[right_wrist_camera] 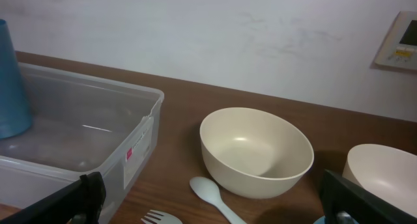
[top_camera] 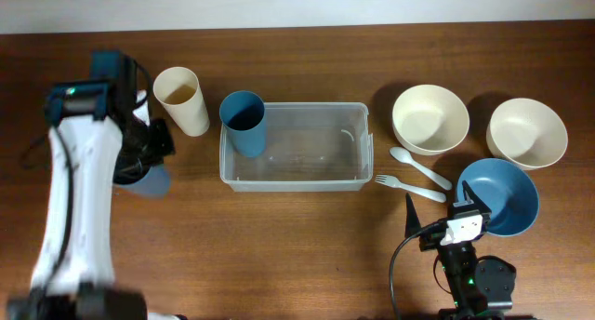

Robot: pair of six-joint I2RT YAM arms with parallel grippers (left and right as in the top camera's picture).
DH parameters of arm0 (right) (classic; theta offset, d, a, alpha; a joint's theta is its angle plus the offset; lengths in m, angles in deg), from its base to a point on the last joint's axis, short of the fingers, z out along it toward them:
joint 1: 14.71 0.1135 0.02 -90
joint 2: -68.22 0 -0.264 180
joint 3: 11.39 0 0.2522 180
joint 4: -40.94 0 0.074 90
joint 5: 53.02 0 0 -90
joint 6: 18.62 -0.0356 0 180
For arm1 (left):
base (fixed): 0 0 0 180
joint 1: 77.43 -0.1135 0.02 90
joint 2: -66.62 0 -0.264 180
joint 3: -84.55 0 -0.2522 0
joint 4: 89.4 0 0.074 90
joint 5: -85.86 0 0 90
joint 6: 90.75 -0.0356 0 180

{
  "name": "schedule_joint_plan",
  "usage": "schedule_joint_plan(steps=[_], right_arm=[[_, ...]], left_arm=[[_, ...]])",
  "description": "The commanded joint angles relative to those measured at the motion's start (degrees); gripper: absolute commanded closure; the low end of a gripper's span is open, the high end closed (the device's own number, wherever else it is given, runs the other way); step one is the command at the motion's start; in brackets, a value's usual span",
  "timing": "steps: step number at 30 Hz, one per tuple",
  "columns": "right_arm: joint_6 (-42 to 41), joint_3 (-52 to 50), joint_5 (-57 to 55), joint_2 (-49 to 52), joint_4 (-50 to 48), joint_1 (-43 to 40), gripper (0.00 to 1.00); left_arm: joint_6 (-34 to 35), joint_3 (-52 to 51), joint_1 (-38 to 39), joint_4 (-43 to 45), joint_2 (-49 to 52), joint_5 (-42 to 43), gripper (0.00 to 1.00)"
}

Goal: Pack container
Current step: 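Grasp the second blue cup with the left gripper and lift it, then stack the blue cup into the blue cup inside the container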

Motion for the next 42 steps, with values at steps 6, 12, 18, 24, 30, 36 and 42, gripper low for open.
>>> schedule_joint_plan(steps=[6,12,18,24,30,36,42], right_arm=[[0.0,-0.5,-0.5,-0.6,0.2,0.3,0.01],[0.0,-0.5,-0.5,-0.6,0.2,0.3,0.01],[0.0,-0.5,-0.5,-0.6,0.2,0.3,0.01],[0.0,-0.5,-0.5,-0.6,0.2,0.3,0.01],[0.0,-0.5,-0.5,-0.6,0.2,0.3,0.01],[0.0,-0.5,-0.5,-0.6,0.2,0.3,0.01],[0.0,-0.5,-0.5,-0.6,0.2,0.3,0.01]], left_arm=[[-2.7,8.9,9.6,6.1,-17.5,1.6,0.98],[-2.9,10.0,14.2,13.9,-19.7,1.8,0.99],[-2.6,17.1,15.7,13.0,-10.6,1.8,0.98],[-5.4,30.6,18.6,6.2,3.1,1.7,0.98],[-7.3,40.7,21.1,0.4,11.9,0.9,0.98],[-7.3,41.8,21.8,-4.6,14.0,0.1,0.98],[-7.3,41.8,21.8,-9.9,14.9,-0.8,0.99]])
